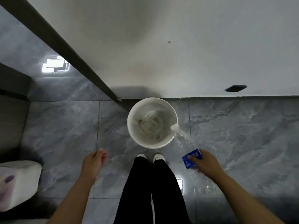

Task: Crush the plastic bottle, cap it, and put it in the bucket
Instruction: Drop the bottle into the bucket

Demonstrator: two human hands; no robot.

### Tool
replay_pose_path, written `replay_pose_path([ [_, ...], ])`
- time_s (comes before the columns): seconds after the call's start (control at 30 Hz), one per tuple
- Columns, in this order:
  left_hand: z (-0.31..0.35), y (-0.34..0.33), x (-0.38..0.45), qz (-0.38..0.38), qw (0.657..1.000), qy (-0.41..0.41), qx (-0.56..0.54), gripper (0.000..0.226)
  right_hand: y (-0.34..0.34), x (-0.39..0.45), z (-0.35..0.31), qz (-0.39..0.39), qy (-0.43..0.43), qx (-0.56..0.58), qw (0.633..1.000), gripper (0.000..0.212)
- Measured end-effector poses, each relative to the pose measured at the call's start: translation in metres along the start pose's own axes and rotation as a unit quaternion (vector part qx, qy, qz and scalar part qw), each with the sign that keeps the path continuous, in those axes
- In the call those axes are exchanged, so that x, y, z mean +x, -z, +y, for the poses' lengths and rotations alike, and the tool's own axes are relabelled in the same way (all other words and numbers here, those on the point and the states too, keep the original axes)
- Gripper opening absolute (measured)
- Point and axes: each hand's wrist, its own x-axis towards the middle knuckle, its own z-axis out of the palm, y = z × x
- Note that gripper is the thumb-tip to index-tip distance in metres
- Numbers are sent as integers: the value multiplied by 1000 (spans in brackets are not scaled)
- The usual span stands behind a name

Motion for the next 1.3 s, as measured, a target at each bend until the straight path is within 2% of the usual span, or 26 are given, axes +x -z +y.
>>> replay_pose_path([
  [0.13,11,-40,63,1,1000,9,-17,30,-12,54,-24,-4,-5,67,998,13],
  [0.3,-5,-94,136,-6,1000,-7,16,33,-42,119,-29,-25,-10,101,995,29],
  [0.37,-10,-112,161,-16,998,-27,53,31,-56,144,-26,-33,-9,126,991,33],
  [0.43,-16,-127,183,-18,986,-68,152,33,-70,170,-23,-38,-6,142,989,34],
  [0.5,-20,-141,203,4,967,-121,223,29,-84,198,-21,-45,-6,158,986,27],
  [0.6,-26,-164,226,12,952,-202,230,24,-104,237,-17,-53,-16,190,980,3],
  [0.7,-32,-181,239,21,942,-255,217,25,-117,265,-19,-55,-6,178,982,12],
  [0.77,-38,-187,242,38,945,-256,201,35,-124,280,-22,-49,10,162,986,15],
  [0.9,-45,-188,244,57,938,-280,194,40,-139,310,-28,-24,46,119,991,8],
  [0.97,-44,-187,246,54,928,-299,214,40,-149,328,-31,-3,61,82,995,11],
  [1.2,-53,-188,252,57,917,-328,220,46,-196,405,-9,14,13,47,999,28],
  [1.3,-61,-191,260,89,905,-353,220,45,-218,441,-1,10,4,35,999,31],
])
